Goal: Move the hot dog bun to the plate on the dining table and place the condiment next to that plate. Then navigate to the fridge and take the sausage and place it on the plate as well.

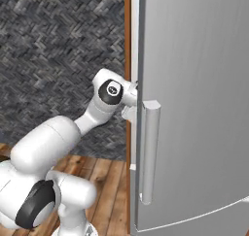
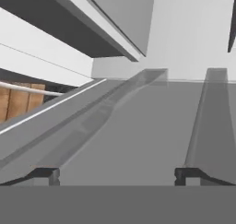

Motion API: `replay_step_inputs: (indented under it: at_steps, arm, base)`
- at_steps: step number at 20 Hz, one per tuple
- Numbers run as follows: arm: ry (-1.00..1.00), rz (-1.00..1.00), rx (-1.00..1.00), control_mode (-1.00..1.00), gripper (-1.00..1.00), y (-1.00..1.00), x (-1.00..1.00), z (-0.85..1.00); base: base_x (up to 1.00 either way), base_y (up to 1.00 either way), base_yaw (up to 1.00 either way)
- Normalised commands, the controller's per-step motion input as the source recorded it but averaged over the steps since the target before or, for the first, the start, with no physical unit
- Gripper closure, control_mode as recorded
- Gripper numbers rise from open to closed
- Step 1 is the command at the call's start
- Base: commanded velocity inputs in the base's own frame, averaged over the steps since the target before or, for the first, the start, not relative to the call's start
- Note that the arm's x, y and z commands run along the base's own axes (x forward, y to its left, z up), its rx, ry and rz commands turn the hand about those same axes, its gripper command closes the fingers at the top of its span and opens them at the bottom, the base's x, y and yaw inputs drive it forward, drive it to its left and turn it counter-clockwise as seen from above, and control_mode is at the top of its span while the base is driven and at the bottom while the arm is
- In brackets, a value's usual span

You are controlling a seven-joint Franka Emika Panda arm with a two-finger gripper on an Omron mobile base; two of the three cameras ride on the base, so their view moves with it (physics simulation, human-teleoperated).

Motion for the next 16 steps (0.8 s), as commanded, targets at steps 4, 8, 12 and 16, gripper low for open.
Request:
replay_step_inputs:
  at_steps: [4,8,12,16]
  arm:
    - [0.03,-0.08,0.00,-1.00,-1.00,-1.00,-0.36,-0.01]
    - [0.01,-0.01,0.01,-1.00,-1.00,-1.00,-0.53,-0.08]
    - [0.00,-0.02,0.03,-1.00,-1.00,-1.00,-0.54,-0.06]
    - [0.00,0.00,0.08,-1.00,-1.00,-1.00,-0.56,-0.09]
  base:
    - [0.00,0.00,0.00]
    - [0.00,0.00,0.00]
    - [0.00,0.00,0.00]
    - [0.00,0.00,0.00]
